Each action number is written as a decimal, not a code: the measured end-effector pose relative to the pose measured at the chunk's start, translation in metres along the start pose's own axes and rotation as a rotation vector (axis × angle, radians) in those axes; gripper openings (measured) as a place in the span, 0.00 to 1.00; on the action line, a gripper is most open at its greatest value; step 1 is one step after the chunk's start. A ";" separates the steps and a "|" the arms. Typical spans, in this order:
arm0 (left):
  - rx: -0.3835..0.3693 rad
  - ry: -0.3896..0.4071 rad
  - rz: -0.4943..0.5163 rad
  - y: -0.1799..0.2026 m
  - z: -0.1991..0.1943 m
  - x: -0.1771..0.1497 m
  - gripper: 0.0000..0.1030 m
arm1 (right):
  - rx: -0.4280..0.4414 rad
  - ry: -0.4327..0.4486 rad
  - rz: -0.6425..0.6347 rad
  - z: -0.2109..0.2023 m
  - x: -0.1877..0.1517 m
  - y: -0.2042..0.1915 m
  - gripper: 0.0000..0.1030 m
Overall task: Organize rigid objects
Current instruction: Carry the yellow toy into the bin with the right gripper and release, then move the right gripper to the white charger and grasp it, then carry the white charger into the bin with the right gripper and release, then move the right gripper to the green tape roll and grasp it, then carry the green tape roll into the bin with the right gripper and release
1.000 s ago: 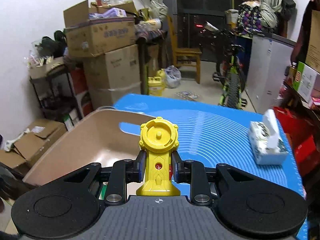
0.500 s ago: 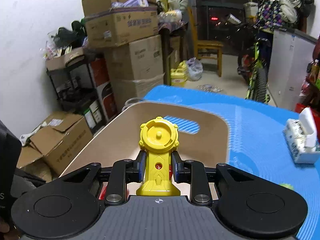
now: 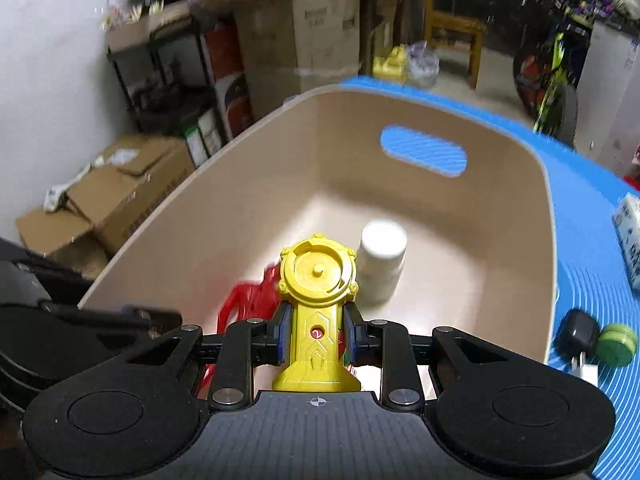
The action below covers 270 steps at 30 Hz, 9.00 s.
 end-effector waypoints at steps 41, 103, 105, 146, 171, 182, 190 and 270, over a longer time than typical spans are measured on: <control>0.004 -0.001 0.001 -0.001 0.000 -0.001 0.10 | -0.287 0.089 0.281 -0.070 -0.023 0.177 0.76; 0.010 -0.002 0.006 0.001 0.001 -0.001 0.10 | -0.211 0.189 0.189 -0.071 -0.007 0.130 0.31; 0.010 -0.002 0.006 0.001 0.001 -0.001 0.10 | -0.190 0.214 0.184 -0.076 -0.001 0.120 0.31; 0.013 -0.001 0.009 0.003 0.001 -0.001 0.10 | 0.012 0.012 -0.007 -0.022 -0.014 -0.001 0.31; 0.020 0.001 0.022 0.004 0.002 -0.001 0.11 | -0.098 0.232 0.141 -0.073 0.010 0.081 0.61; 0.027 0.001 0.027 0.004 0.001 -0.001 0.11 | -0.272 0.217 0.239 -0.067 -0.003 0.171 0.64; 0.028 0.001 0.028 0.004 0.001 -0.002 0.12 | -0.357 0.165 0.294 -0.049 -0.021 0.205 0.68; 0.039 0.002 0.037 0.004 -0.001 -0.001 0.13 | -0.252 0.365 0.414 -0.091 0.012 0.171 0.53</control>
Point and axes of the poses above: each gripper's, at about its wrist camera, not at the fingertips, and z roughly the way its jaws point, y to its right, x to its top, the point moved 2 cm from there along z, roughly the way its jaws point, and after that the axes turned 9 degrees about y, right-handed, at the moved point
